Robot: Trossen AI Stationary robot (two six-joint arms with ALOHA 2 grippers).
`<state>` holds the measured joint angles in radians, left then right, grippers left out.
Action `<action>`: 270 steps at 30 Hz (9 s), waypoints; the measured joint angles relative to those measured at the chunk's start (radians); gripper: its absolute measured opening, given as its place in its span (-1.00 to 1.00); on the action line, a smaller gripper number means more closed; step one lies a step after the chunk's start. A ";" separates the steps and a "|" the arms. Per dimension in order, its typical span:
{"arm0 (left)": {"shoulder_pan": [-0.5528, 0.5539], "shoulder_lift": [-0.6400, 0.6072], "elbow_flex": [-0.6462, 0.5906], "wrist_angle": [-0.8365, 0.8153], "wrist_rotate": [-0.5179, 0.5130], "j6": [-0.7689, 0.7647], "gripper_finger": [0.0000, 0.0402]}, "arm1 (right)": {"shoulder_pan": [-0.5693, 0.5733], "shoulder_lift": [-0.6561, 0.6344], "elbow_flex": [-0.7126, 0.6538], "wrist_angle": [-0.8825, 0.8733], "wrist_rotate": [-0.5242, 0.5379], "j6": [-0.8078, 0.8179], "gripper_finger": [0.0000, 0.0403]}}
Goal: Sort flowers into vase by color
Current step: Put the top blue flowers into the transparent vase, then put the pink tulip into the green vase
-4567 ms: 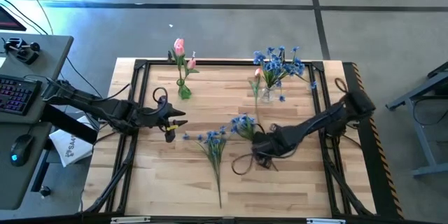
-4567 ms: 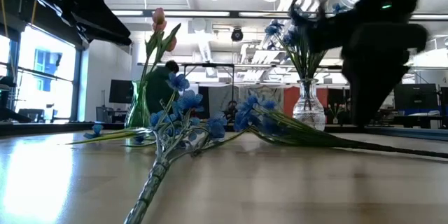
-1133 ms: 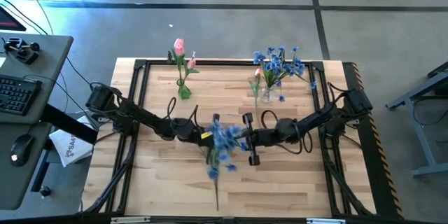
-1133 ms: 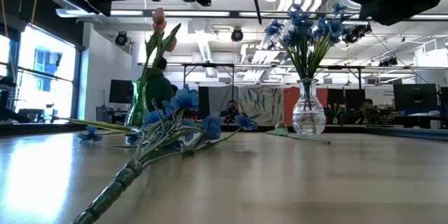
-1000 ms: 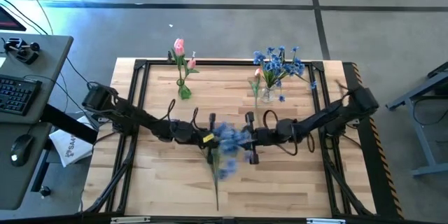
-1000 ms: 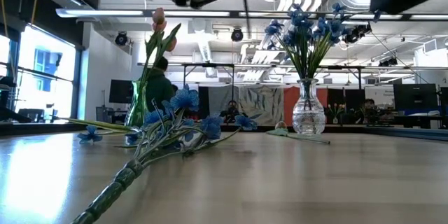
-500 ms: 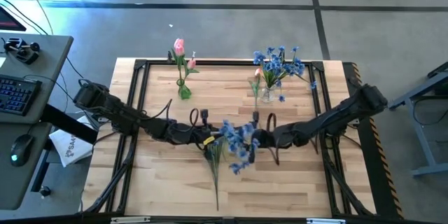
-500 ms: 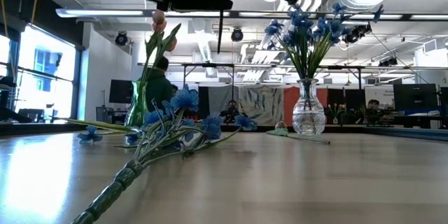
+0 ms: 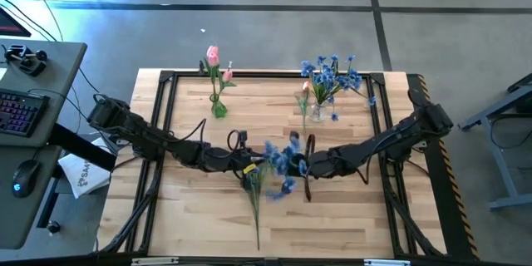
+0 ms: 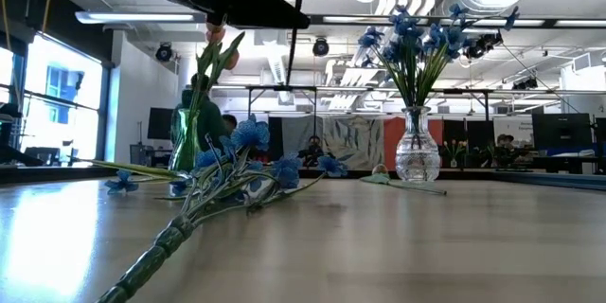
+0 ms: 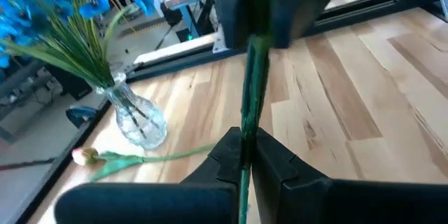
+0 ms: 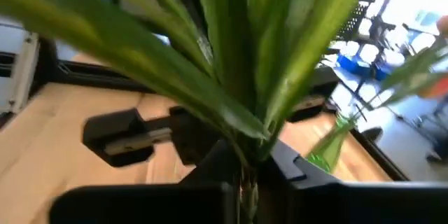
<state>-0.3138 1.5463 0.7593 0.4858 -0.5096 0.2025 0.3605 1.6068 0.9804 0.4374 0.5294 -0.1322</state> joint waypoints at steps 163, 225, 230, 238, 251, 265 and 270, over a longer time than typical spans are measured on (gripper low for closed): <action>-0.007 -0.097 -0.002 -0.602 -0.234 -0.400 -0.59 | -0.221 0.123 -0.365 -0.416 0.038 0.933 -0.95; -0.047 -0.299 -0.263 0.449 0.402 0.172 -0.13 | -0.007 0.132 -0.281 0.700 -0.241 -0.069 -1.00; -0.080 -0.299 -0.263 0.446 0.383 0.231 -0.41 | -0.006 0.132 -0.281 0.657 -0.200 -0.061 -1.00; -0.115 -0.299 -0.263 0.401 0.235 0.269 -0.82 | -0.014 0.132 -0.282 0.613 -0.137 -0.023 -1.00; -0.201 -0.389 -0.100 -0.131 -0.259 0.206 -0.98 | -0.073 0.131 -0.282 0.352 -0.032 0.292 -0.68; -0.061 -0.409 0.389 -1.424 -0.402 -0.445 -0.99 | -0.159 0.139 -0.282 0.128 -0.033 0.535 -0.34; 0.054 -0.428 0.425 -1.474 -0.384 -0.383 -0.99 | -0.158 0.140 -0.282 0.128 -0.033 0.532 -0.34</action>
<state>-0.2599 1.1186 1.1839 -0.9877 -0.8940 -0.1802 0.2028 1.7466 0.6983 0.5655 0.4965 0.3998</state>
